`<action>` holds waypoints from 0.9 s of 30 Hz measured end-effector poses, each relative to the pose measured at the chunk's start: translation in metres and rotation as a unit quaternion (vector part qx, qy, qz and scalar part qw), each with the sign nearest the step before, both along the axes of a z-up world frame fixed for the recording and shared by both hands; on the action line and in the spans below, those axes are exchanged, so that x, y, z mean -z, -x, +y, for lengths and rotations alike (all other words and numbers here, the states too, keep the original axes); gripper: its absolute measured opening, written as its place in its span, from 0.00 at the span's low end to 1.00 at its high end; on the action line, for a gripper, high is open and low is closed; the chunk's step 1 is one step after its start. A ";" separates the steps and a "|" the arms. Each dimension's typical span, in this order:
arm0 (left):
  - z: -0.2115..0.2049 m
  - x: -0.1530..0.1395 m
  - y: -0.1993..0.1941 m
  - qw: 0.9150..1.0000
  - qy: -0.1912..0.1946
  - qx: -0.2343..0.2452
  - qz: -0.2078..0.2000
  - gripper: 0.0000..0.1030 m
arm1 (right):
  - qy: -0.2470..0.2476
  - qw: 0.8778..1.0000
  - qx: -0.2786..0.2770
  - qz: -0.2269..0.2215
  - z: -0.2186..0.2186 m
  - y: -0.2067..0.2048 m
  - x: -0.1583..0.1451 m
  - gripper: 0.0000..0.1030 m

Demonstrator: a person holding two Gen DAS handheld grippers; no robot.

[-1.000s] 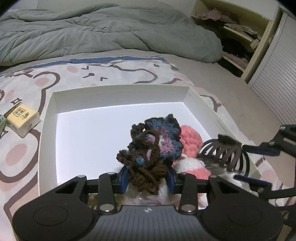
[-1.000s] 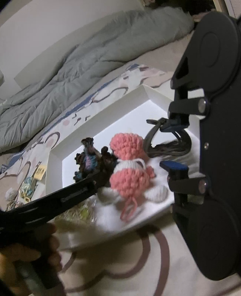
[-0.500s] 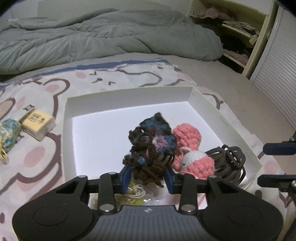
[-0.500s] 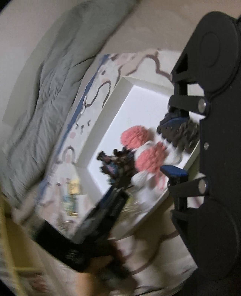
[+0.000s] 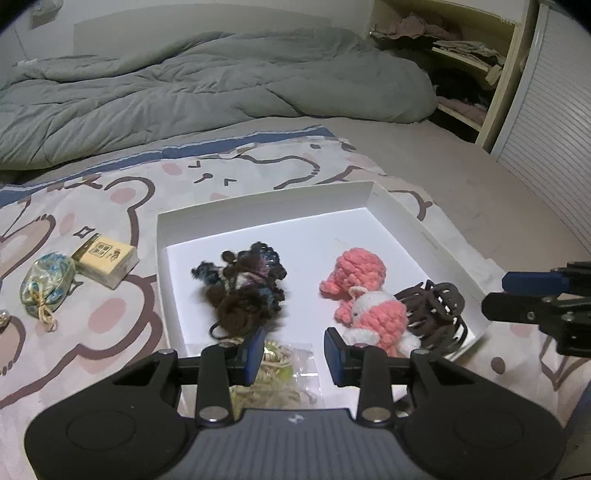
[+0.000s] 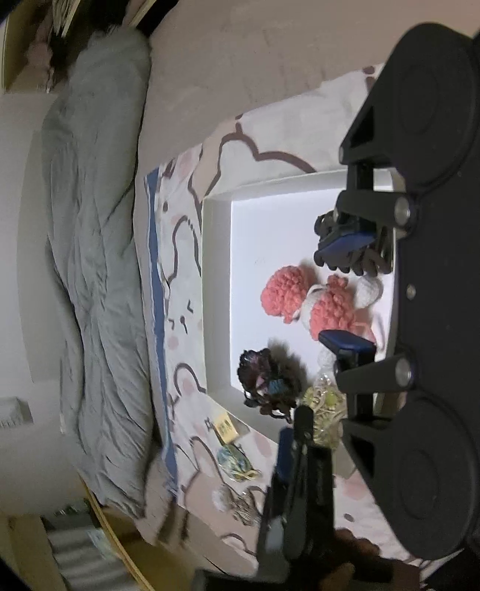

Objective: Organize objects
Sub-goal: 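Lower the flower with the left gripper while the right lowers the claw clip into the tray, then open both grippers and withdraw them from the tray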

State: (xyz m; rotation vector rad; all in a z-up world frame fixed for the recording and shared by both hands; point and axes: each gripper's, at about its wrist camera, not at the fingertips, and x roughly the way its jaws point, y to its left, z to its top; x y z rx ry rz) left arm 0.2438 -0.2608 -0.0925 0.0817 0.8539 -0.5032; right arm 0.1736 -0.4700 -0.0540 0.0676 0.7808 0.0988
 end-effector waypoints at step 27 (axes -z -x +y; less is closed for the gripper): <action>0.051 -0.031 0.066 0.999 -0.004 -0.035 -0.033 1.00 | 0.018 0.996 0.080 -0.039 0.039 0.063 -0.009 0.83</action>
